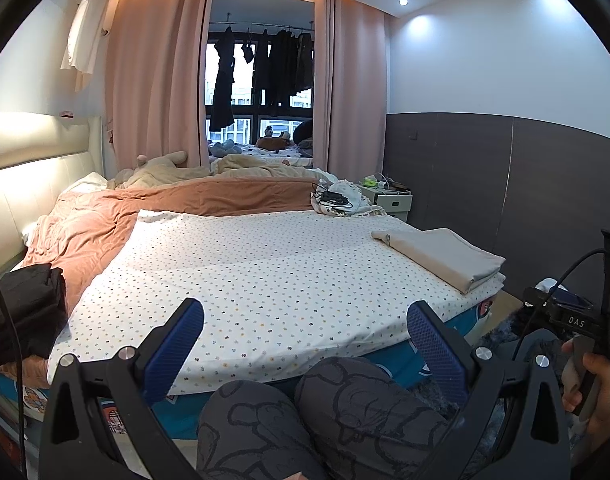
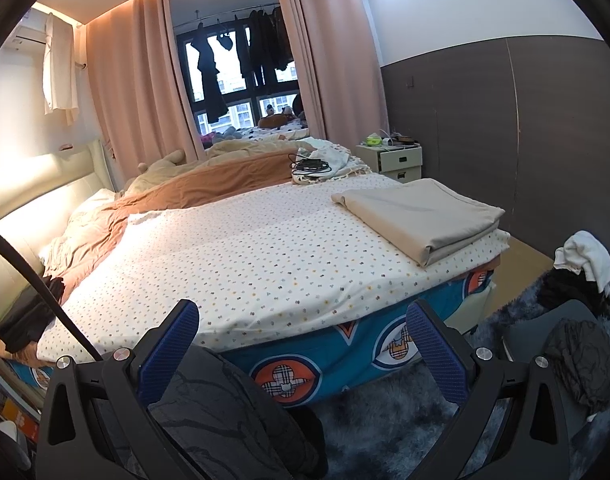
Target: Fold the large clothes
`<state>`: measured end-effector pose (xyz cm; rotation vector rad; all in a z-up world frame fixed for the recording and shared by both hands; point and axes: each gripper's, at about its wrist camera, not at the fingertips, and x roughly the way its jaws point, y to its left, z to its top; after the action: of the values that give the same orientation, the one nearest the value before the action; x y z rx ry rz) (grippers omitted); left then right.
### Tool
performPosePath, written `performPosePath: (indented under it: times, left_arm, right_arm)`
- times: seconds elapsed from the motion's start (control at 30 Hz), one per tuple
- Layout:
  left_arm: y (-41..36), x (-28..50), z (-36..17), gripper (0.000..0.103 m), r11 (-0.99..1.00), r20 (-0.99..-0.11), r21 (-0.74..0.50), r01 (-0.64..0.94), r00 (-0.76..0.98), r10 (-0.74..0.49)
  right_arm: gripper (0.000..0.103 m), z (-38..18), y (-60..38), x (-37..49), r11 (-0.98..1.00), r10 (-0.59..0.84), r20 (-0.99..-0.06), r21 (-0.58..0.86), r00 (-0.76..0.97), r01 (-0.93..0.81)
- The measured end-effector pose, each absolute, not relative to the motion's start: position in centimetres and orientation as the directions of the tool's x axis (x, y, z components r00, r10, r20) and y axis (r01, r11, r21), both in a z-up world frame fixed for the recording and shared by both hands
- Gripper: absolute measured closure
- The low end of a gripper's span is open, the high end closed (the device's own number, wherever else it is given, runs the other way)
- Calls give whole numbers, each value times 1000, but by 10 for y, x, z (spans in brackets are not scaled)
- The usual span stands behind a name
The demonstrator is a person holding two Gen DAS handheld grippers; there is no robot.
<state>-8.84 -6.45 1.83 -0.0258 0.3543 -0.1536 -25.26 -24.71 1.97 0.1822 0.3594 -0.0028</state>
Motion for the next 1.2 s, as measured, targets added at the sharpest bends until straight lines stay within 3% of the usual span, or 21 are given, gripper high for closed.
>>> performPosePath:
  times: [1.2]
  left_arm:
    - [-62,-92,16,0,987,-356,-58,153,920,-164]
  right_arm:
    - [0,21,-260,-260,982,20,-350,183,937,47]
